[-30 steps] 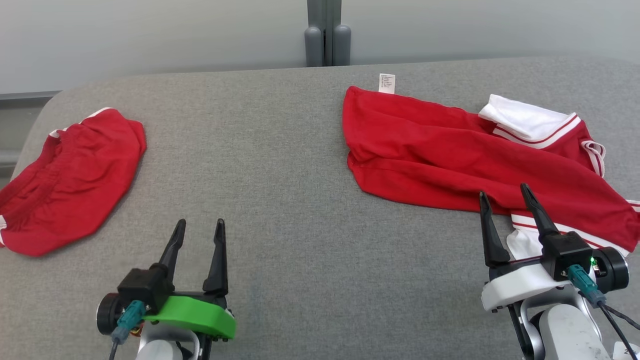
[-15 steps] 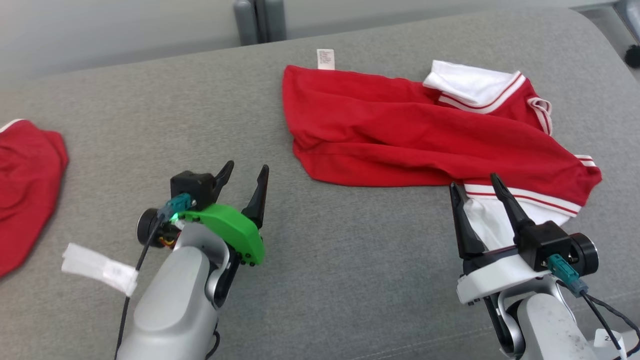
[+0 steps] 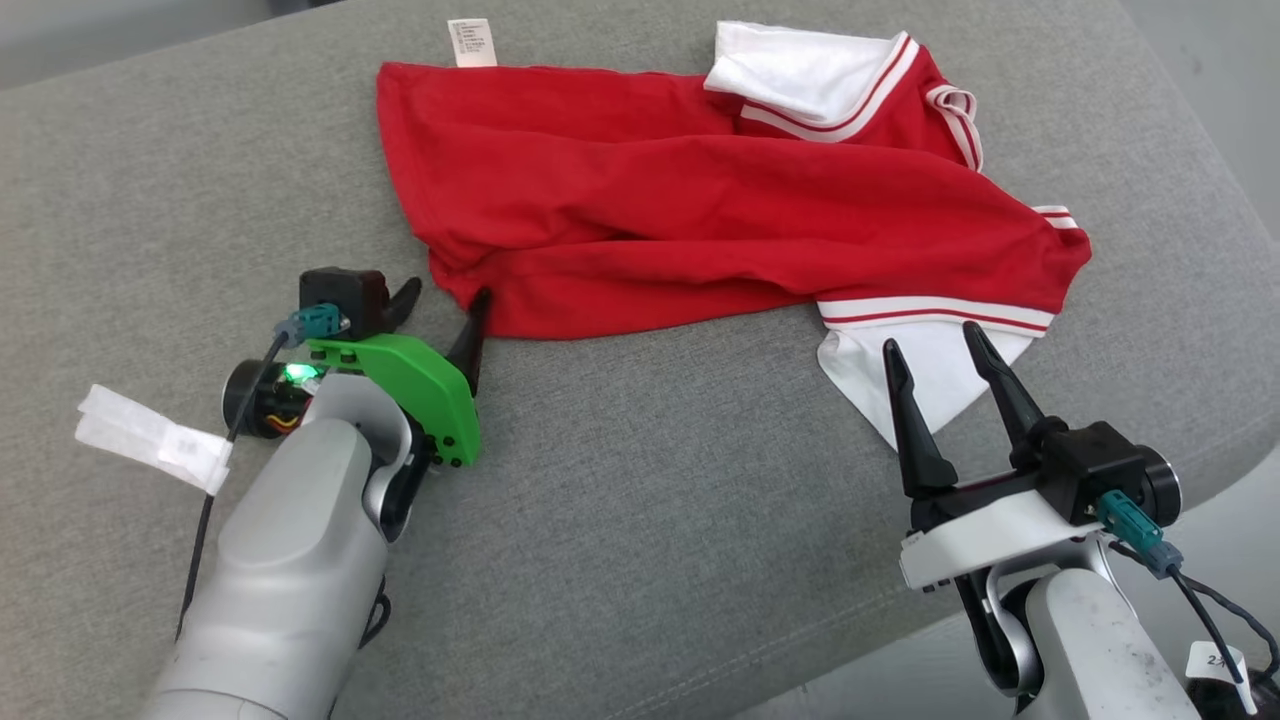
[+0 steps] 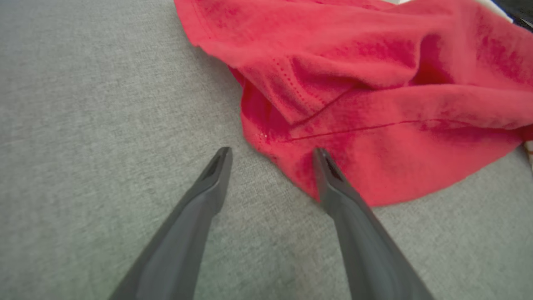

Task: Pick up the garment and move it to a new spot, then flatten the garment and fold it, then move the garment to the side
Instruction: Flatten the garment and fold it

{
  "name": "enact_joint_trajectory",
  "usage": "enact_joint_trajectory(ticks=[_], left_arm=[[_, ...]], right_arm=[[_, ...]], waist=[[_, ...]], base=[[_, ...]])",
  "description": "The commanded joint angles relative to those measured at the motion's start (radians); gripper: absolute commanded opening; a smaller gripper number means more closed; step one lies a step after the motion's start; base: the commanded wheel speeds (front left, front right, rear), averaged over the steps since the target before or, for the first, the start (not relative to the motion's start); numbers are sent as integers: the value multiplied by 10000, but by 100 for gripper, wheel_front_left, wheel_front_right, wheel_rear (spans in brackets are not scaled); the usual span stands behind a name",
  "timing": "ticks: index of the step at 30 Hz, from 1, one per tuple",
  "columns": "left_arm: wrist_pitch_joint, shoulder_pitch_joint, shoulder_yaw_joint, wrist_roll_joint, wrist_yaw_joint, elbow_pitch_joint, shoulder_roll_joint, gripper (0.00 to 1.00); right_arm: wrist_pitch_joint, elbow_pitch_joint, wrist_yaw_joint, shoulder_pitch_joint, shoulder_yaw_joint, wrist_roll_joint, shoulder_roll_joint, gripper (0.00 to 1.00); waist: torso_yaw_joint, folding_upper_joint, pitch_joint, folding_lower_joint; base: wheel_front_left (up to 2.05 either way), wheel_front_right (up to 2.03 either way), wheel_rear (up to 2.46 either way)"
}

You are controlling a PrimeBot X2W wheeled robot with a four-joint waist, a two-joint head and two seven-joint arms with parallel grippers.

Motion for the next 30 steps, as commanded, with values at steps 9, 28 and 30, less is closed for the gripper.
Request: enact_joint_trajectory(ticks=[9,28,30], left_arm=[[-224,-629,-450,290,189,1215,-176,0],[-1707,2443,1062,463,559,-2634,-44,0],[-1708,2972,1273,537,577,-2980,-51,0]], right_arm=[[-43,-114,1,-62,-55,-60,-3,100],[-23,-62,1,166,-635,-1050,-8,100],[16,-35,0,165,-647,-1117,-13,100]], waist=[[-217,0,374,0],[2923,0,-819,0],[3196,0,-973,0]], base=[[0,0,0],[0,0,0],[0,0,0]])
